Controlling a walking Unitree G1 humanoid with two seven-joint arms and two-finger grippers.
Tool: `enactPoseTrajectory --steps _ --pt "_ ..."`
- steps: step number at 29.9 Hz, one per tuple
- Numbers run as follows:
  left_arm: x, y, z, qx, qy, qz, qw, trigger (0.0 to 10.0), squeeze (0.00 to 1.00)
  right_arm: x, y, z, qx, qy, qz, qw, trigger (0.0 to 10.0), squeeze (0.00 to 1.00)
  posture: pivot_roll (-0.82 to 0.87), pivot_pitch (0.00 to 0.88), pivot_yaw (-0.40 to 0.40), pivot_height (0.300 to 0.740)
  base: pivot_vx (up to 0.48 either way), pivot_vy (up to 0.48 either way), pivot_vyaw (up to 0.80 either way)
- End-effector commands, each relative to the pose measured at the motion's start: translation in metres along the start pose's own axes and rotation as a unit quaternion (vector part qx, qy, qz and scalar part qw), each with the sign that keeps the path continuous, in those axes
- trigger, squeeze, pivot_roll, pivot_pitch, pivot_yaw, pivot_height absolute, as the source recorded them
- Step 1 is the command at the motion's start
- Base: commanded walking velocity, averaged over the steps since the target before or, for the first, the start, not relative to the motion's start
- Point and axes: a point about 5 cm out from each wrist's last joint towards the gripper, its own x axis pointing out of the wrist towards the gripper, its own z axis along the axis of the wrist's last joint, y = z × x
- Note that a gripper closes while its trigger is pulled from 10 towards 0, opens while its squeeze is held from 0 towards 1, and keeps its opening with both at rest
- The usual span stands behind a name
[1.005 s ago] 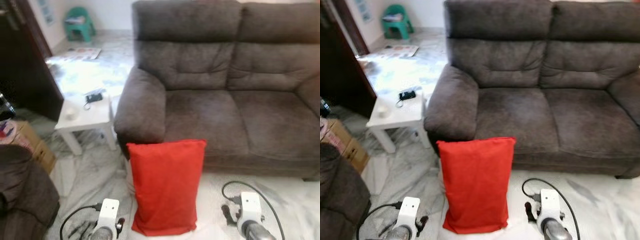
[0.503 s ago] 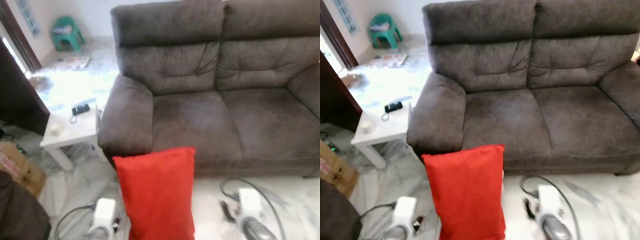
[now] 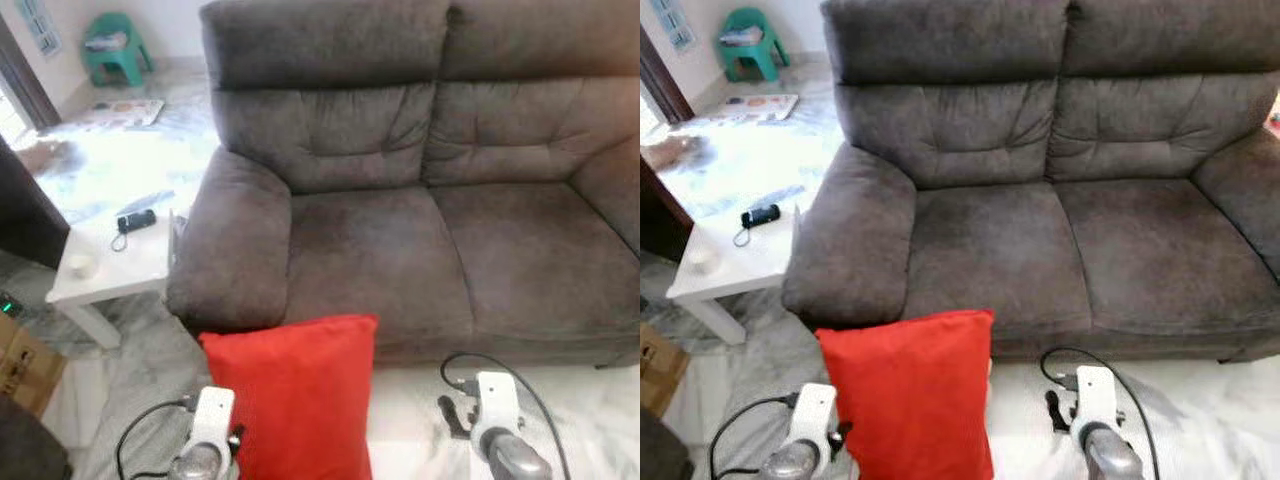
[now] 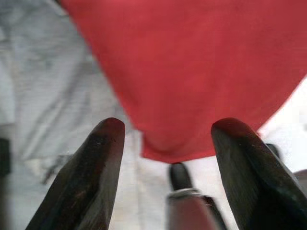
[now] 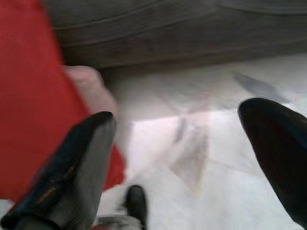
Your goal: Move the pillow to the sofa from floor
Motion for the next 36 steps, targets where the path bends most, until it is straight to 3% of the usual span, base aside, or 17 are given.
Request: enactPoseTrajectory --steps 1,13,18,36 --pt "-0.0026 0.0104 -0.0107 0.005 0.018 0.01 1.0 10.0 0.0 0.0013 0.0068 0.001 -0.011 0.001 0.012 1.0 10.0 0.0 -0.13 0.066 0.011 0.74 0.0 0.0 0.0" --pt "-0.0029 0.0144 -0.0112 0.013 0.019 0.021 1.0 10.0 0.0 0.0015 0.0073 0.0018 -0.02 0.0 0.017 1.0 10.0 0.0 -0.13 0.071 0.01 0.74 0.0 0.0 0.36" --pt "-0.0032 0.0136 -0.0121 0.014 0.019 0.021 1.0 10.0 0.0 0.0016 0.007 0.003 -0.025 -0.003 0.018 1.0 10.0 0.0 -0.13 0.073 0.009 0.74 0.0 -0.324 0.0" --pt "-0.0031 0.0137 -0.0118 0.011 0.019 0.025 0.999 10.0 0.0 0.0016 0.0072 0.004 -0.029 -0.006 0.022 0.999 10.0 0.0 -0.13 0.075 0.007 0.74 0.0 -0.341 0.8"
